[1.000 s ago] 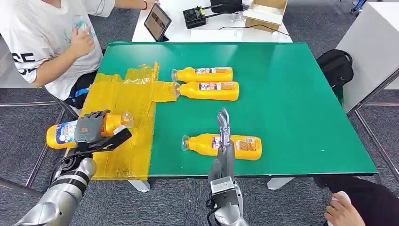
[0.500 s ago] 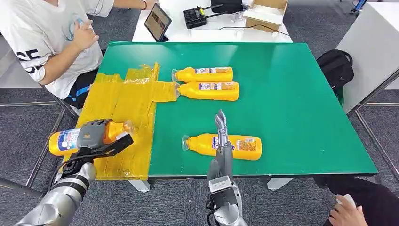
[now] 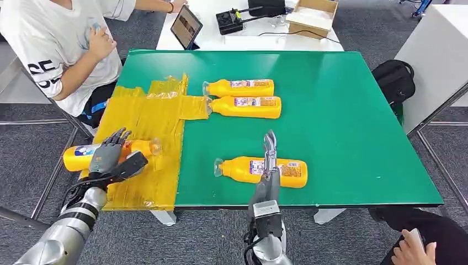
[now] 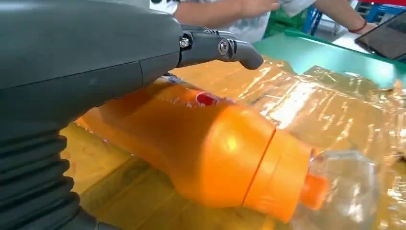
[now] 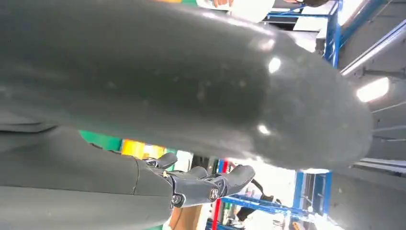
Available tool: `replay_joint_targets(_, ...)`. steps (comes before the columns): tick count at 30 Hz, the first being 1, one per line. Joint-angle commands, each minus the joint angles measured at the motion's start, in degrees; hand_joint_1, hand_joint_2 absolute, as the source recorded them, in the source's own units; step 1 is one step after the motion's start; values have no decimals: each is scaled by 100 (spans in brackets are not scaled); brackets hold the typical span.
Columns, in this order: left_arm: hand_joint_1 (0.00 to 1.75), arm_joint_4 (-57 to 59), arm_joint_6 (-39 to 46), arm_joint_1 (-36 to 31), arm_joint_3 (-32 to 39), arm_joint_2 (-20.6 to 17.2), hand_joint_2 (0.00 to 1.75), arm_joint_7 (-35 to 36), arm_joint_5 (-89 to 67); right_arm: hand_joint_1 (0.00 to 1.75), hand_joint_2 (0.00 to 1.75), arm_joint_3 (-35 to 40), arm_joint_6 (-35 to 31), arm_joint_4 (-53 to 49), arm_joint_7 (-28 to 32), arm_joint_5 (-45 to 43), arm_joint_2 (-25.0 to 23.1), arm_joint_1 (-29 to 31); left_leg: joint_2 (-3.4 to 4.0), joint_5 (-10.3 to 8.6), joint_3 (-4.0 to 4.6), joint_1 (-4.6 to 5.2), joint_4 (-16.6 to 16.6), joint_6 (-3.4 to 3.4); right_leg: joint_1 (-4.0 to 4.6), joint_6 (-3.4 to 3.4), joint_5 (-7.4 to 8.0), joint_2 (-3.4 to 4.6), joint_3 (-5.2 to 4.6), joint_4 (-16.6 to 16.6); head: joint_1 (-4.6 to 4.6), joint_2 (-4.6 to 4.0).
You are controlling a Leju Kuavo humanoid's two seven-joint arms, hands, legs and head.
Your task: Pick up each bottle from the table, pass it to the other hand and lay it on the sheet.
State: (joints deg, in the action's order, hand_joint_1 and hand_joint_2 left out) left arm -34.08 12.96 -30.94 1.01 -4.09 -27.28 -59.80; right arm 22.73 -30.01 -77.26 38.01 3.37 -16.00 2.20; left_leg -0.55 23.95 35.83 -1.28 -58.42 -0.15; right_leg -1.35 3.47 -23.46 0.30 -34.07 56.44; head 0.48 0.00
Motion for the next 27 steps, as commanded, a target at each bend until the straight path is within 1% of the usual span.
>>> replay_joint_targets(1, 0, -89, -469, 254, 201, 123, 0, -181, 725, 0, 0, -291, 19, 545, 181, -89, -80, 198, 13, 4, -26, 2, 11, 8, 2, -15, -1, 6, 22, -9, 0, 0)
replay_joint_targets(6, 0, -574, -847, 340, 414, 318, 0, -338, 1503, 0, 0, -320, 39, 615, 180, -78, -83, 201, 8, 0, -28, 1, 9, 9, 3, -14, -1, 0, 25, -9, 0, 0)
replay_joint_targets(9, 0, -1103, -778, 439, 578, 572, 0, -465, 2138, 0, 0, -300, 53, 652, 172, -34, -83, 182, 2, -5, -17, 0, 5, 6, 3, -9, 0, -2, 16, -6, 0, 0)
replay_joint_targets(10, 0, -1302, -631, 483, 689, 686, 0, -542, 2377, 0, 0, -286, 54, 661, 158, -12, -79, 179, -5, -4, -22, -1, 6, 10, 5, -14, -4, -13, 24, -8, 0, 0)
replay_joint_targets(12, 0, -1641, -516, 552, 697, 834, 0, -513, 2692, 0, 0, -251, 89, 701, 97, 22, -70, 175, -2, -2, -18, -1, 3, 10, 5, -13, -3, -9, 18, -7, 0, 0)
replay_joint_targets(13, 0, -1815, -274, 586, 722, 914, 0, -518, 2793, 0, 0, -231, 85, 727, 63, 62, -64, 173, -7, -3, -14, -2, 2, 9, 5, -12, -5, -15, 16, -5, 0, 0)
replay_joint_targets(14, 0, -1955, 32, 615, 662, 952, 0, -624, 2751, 0, 0, -202, 90, 754, 22, 117, -53, 173, -4, 1, -18, -3, 1, 10, 7, -16, -7, -14, 20, -5, 0, 0)
replay_joint_targets(15, 0, -2074, 87, 645, 619, 996, 0, -636, 2806, 0, 0, -185, 97, 774, 7, 142, -51, 170, -1, 0, -15, -3, 2, 8, 7, -13, -4, -10, 14, -5, 0, 0)
replay_joint_targets(22, 0, -2130, 97, 682, 592, 983, 0, -606, 2812, 0, 0, -184, 102, 784, 7, 147, -51, 174, 9, 2, -16, -2, 6, 6, 7, -18, -5, -1, 10, -5, 0, 0)
replay_joint_targets(23, 0, -2199, 234, 687, 663, 1042, 0, -694, 2970, 0, 0, -176, 105, 788, -12, 176, -45, 172, 10, 1, -11, -3, 4, 6, 7, -15, -3, 1, 5, -4, 0, 0)
replay_joint_targets(24, 0, -2419, 559, 717, 613, 1154, 0, -880, 3036, 0, 0, -127, 117, 808, -24, 290, -23, 172, 12, 3, -15, -3, 4, 8, 8, -18, -4, 1, 9, -5, 0, 0)
replay_joint_targets(25, 0, -2586, 644, 740, 592, 1226, 0, -848, 3131, 0, 0, -109, 122, 806, 2, 323, -21, 166, 8, -1, -2, -4, 1, 6, 8, -11, -1, -1, -3, -3, 0, 0)
replay_joint_targets(27, 0, -2805, 854, 748, 502, 1341, 0, -794, 3282, 0, 0, -62, 133, 766, 45, 387, 5, 156, 3, 3, -8, -4, -1, 12, 9, -17, -6, -9, 7, -4, 0, 0)
